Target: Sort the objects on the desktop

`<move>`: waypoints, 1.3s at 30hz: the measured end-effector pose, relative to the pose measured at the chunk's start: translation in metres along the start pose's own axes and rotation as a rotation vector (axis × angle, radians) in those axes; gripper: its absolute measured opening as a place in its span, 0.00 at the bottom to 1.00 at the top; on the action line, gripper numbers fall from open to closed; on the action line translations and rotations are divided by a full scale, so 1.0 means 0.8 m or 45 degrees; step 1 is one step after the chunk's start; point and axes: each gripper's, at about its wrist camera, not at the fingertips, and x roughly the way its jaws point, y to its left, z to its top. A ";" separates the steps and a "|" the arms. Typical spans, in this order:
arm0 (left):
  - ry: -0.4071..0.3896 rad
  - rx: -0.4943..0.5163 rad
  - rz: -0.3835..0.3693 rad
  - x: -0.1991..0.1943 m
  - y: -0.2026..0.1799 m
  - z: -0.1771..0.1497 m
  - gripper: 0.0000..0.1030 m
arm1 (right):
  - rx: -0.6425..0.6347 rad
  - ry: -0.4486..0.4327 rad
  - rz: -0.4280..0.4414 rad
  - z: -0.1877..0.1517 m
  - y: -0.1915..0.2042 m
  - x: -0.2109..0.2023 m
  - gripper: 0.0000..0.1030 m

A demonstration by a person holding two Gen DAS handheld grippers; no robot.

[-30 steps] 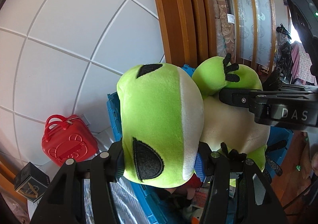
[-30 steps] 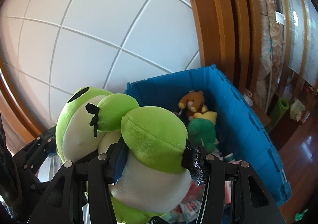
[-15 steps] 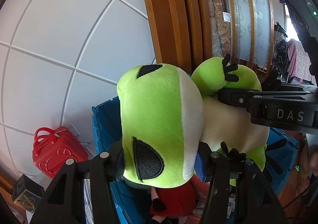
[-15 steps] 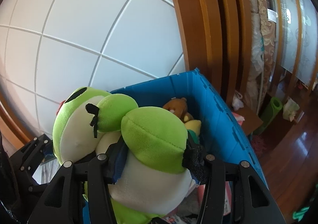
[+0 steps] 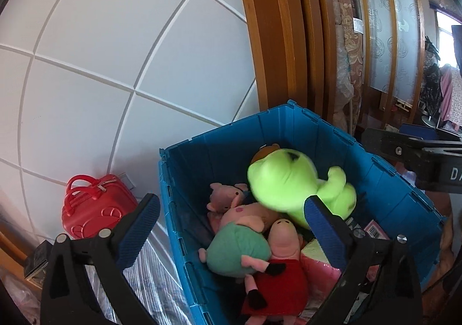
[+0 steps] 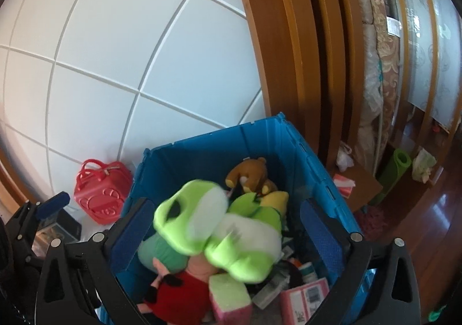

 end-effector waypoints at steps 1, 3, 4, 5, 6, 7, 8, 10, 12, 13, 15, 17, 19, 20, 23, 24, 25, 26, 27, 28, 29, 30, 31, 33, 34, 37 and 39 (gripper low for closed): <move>-0.001 -0.008 0.007 -0.002 0.003 -0.001 0.98 | -0.003 -0.001 0.001 0.000 0.000 -0.002 1.00; -0.002 -0.021 0.016 -0.005 0.007 -0.004 0.98 | -0.016 -0.001 0.006 -0.004 0.004 -0.009 1.00; 0.003 -0.029 0.019 -0.007 0.008 -0.005 0.98 | -0.027 0.000 0.006 -0.006 0.006 -0.013 1.00; 0.008 -0.042 0.021 -0.009 0.010 -0.006 0.98 | -0.036 -0.003 0.005 -0.007 0.009 -0.016 1.00; 0.010 -0.051 0.019 -0.012 0.011 -0.008 0.98 | -0.052 -0.006 0.001 -0.009 0.012 -0.020 1.00; 0.009 -0.057 0.013 -0.015 0.012 -0.010 0.98 | -0.066 -0.005 -0.003 -0.012 0.015 -0.024 1.00; 0.009 -0.061 0.007 -0.018 0.012 -0.011 0.98 | -0.072 -0.003 0.000 -0.014 0.017 -0.027 1.00; 0.010 -0.072 0.002 -0.025 0.012 -0.015 0.98 | -0.073 0.010 0.010 -0.020 0.019 -0.032 1.00; 0.019 -0.090 -0.007 -0.031 0.014 -0.019 0.98 | -0.079 0.018 0.011 -0.027 0.024 -0.038 1.00; 0.022 -0.099 -0.013 -0.034 0.015 -0.022 0.98 | -0.080 0.023 0.012 -0.031 0.026 -0.041 1.00; 0.029 -0.112 -0.006 -0.040 0.017 -0.029 0.98 | -0.087 0.036 0.010 -0.039 0.032 -0.046 1.00; 0.043 -0.127 -0.001 -0.047 0.019 -0.036 0.98 | -0.100 0.051 0.007 -0.047 0.040 -0.049 1.00; 0.058 -0.143 0.000 -0.055 0.024 -0.046 0.98 | -0.102 0.074 0.015 -0.054 0.048 -0.052 1.00; 0.066 -0.153 0.002 -0.059 0.028 -0.051 0.98 | -0.104 0.079 0.016 -0.059 0.053 -0.055 1.00; 0.093 -0.206 0.007 -0.076 0.048 -0.072 0.98 | -0.121 0.101 0.024 -0.072 0.070 -0.062 1.00; 0.101 -0.218 0.022 -0.082 0.055 -0.078 0.98 | -0.131 0.108 0.025 -0.076 0.077 -0.064 1.00; 0.104 -0.226 0.044 -0.088 0.064 -0.085 0.98 | -0.138 0.115 0.028 -0.080 0.086 -0.066 1.00; 0.105 -0.233 0.069 -0.094 0.072 -0.091 0.98 | -0.149 0.124 0.034 -0.086 0.095 -0.068 1.00; 0.107 -0.241 0.090 -0.099 0.081 -0.098 0.98 | -0.162 0.133 0.037 -0.092 0.105 -0.069 1.00; 0.110 -0.250 0.106 -0.106 0.091 -0.105 0.98 | -0.170 0.138 0.036 -0.096 0.114 -0.071 1.00; 0.113 -0.260 0.120 -0.111 0.101 -0.111 0.98 | -0.171 0.142 0.044 -0.102 0.124 -0.072 1.00; 0.121 -0.272 0.138 -0.117 0.112 -0.119 0.98 | -0.177 0.148 0.051 -0.106 0.133 -0.074 1.00; 0.127 -0.281 0.148 -0.122 0.121 -0.125 0.98 | -0.190 0.154 0.053 -0.110 0.142 -0.076 1.00; 0.125 -0.284 0.169 -0.136 0.138 -0.139 0.98 | -0.210 0.166 0.070 -0.118 0.163 -0.077 1.00; 0.125 -0.283 0.188 -0.142 0.147 -0.147 0.98 | -0.225 0.174 0.077 -0.123 0.175 -0.078 1.00; 0.145 -0.308 0.226 -0.155 0.174 -0.168 0.98 | -0.266 0.187 0.082 -0.132 0.203 -0.081 1.00; 0.152 -0.331 0.238 -0.163 0.191 -0.181 0.98 | -0.283 0.191 0.085 -0.137 0.218 -0.084 1.00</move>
